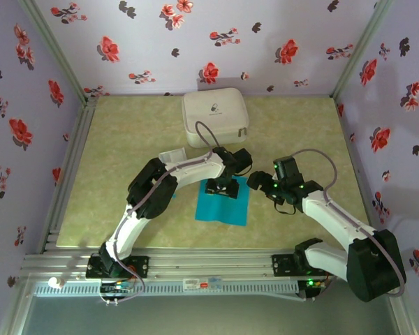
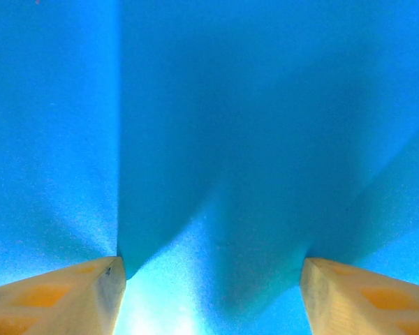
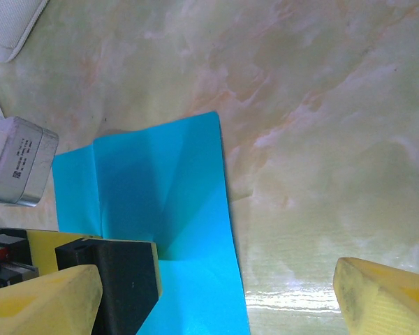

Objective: Fold a paper plane with a square sheet of paper (pick it up from the middle)
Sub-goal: First fold the square sheet of paper in half at the center of the table.

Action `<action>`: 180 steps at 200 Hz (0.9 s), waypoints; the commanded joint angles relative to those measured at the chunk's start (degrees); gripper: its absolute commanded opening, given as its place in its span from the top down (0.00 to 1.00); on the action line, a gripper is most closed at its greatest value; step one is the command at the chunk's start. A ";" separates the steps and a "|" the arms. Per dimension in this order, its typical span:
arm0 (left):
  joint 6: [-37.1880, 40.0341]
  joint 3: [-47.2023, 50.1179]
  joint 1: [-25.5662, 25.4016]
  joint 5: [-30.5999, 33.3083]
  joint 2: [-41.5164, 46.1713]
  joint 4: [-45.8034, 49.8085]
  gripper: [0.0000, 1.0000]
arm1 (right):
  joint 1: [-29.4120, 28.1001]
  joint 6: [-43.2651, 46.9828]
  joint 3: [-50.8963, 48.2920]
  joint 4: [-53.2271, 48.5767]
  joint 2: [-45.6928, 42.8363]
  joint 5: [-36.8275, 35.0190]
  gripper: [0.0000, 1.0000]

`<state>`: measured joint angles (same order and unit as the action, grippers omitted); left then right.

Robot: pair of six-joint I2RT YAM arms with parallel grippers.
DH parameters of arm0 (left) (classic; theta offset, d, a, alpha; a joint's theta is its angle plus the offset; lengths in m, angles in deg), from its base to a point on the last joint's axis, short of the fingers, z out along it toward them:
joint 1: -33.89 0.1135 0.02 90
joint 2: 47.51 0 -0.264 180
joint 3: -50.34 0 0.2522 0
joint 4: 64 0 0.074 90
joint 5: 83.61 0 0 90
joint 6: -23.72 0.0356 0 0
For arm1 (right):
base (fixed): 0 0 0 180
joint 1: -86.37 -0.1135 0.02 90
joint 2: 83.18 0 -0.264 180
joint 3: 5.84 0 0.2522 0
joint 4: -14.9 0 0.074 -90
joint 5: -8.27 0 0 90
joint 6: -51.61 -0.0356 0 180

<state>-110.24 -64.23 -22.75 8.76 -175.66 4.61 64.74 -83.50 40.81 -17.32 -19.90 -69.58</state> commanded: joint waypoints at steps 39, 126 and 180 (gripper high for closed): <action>-1.00 3.66 -0.05 2.93 2.23 -1.94 0.52 | 0.35 -1.51 0.16 -1.67 -0.44 -2.73 0.13; -2.01 14.27 3.32 0.89 13.08 -13.62 0.70 | 0.35 -3.85 -0.19 -1.61 -1.90 -5.00 0.12; -2.36 22.02 7.55 -10.98 22.98 -24.59 0.69 | 0.36 -4.46 -0.32 -0.90 -3.27 -4.30 0.12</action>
<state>-111.18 -46.29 -17.24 6.05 -159.34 -11.95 64.74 -86.69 40.81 -18.02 -22.13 -73.02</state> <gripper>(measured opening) 0.307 0.879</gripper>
